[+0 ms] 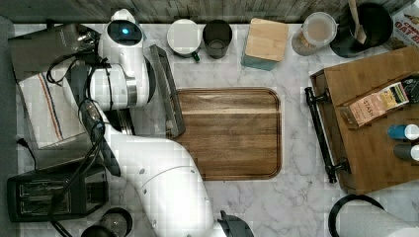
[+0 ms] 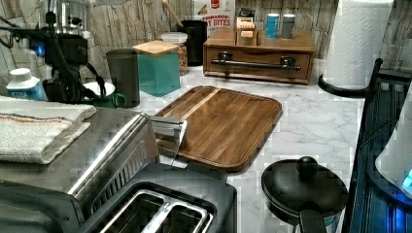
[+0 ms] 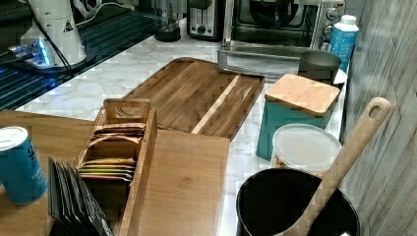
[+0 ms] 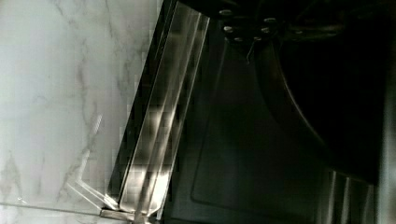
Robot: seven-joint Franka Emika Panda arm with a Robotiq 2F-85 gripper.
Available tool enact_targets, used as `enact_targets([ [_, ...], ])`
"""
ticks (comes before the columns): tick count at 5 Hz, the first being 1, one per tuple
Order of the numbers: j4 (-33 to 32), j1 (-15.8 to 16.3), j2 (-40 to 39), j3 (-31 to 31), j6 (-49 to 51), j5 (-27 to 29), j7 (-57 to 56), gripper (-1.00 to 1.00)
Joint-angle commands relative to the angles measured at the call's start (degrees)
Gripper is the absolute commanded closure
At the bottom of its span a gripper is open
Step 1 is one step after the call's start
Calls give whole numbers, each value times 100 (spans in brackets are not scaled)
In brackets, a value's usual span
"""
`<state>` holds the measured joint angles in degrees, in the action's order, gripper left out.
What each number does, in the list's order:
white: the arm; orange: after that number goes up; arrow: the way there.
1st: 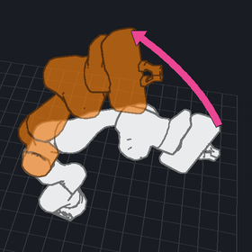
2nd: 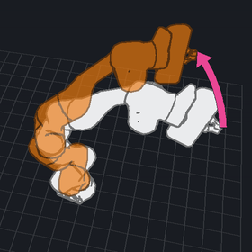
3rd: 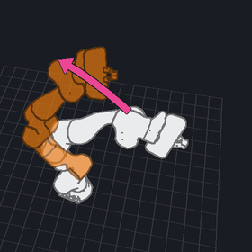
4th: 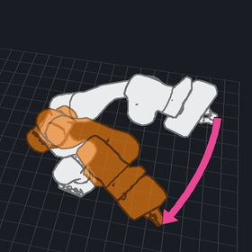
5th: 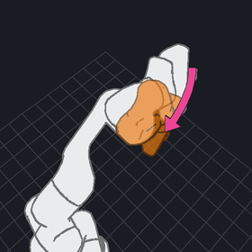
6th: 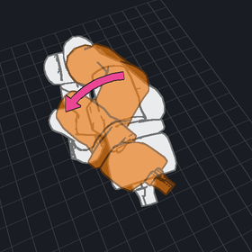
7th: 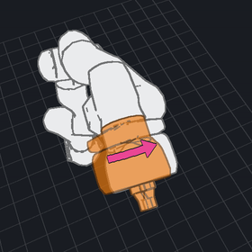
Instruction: Put the bowl in the oven.
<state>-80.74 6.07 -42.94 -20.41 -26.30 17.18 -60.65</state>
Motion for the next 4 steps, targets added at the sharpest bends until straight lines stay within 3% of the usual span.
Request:
enact_targets([
  [1,960,-391,-601,-187,491,933,42,-100],
  [2,442,-577,-213,-177,179,1069,9,-100],
  [4,-803,-1384,789,-82,-142,1701,-317,-100],
])
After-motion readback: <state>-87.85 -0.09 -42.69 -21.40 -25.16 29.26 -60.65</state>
